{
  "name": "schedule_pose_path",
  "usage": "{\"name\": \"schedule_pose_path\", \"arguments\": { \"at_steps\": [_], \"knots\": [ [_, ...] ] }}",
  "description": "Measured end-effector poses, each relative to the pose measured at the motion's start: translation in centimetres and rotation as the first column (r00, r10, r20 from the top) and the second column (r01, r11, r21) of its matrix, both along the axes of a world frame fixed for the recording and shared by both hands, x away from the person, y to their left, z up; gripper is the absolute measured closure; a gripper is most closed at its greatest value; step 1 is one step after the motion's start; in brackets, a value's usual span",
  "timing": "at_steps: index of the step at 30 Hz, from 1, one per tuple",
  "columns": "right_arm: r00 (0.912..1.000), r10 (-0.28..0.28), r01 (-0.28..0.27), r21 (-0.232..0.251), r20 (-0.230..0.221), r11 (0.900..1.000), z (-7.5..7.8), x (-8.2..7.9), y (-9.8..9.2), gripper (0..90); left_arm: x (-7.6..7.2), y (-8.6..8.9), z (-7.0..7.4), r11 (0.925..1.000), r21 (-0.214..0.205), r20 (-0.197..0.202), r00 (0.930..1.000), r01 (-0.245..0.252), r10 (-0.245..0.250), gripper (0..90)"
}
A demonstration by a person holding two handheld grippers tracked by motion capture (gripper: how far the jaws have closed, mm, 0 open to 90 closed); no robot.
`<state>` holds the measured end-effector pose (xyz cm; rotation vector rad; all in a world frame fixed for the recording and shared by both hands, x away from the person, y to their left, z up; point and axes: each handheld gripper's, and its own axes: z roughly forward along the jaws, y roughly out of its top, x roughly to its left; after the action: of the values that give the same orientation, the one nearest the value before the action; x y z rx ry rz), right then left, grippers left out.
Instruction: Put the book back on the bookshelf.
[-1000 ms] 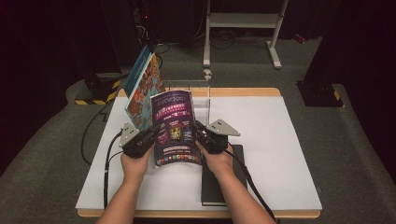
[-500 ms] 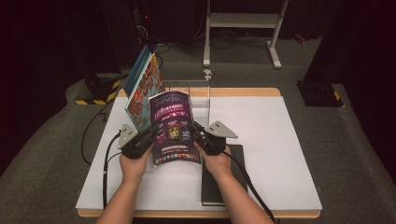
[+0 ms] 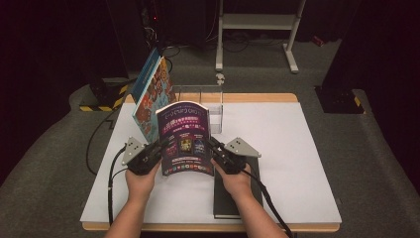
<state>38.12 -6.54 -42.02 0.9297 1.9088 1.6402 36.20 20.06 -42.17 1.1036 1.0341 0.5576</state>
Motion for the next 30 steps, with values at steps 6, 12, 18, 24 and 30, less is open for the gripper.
{"name": "schedule_pose_path", "arguments": {
  "at_steps": [6, 12, 18, 24, 30],
  "knots": [
    [0.9999, 0.01, -0.01, -0.012, -0.002, 0.9999, 0.3, -0.9, -0.1, 82.8, -1.1, 0.4, 0.0, 0.9999, 0.0, -0.003, 0.9999, 0.014, -0.014, 81.2],
    [1.0, 0.006, -0.006, -0.011, 0.001, 0.9999, 0.2, -1.7, -0.2, 82.1, -2.2, 0.8, -0.3, 0.9994, 0.01, 0.012, 0.9994, 0.033, -0.033, 80.6],
    [0.9999, 0.011, -0.011, -0.021, 0.004, 0.9997, 0.3, -2.3, -0.4, 81.7, -2.9, 0.8, -0.4, 0.9988, 0.006, 0.018, 0.9986, 0.049, -0.049, 80.2],
    [0.9999, 0.007, -0.006, -0.024, 0.01, 0.9997, 0.1, -3.0, -0.5, 81.0, -3.5, 0.9, -0.5, 0.9974, 0.022, 0.016, 0.9975, 0.068, -0.068, 80.0],
    [1.0, 0.006, -0.005, -0.032, 0.002, 0.9995, 0.1, -3.6, -0.6, 80.2, -4.3, 0.8, -0.7, 0.9962, 0.026, 0.015, 0.9964, 0.083, -0.083, 79.4]
  ]
}}
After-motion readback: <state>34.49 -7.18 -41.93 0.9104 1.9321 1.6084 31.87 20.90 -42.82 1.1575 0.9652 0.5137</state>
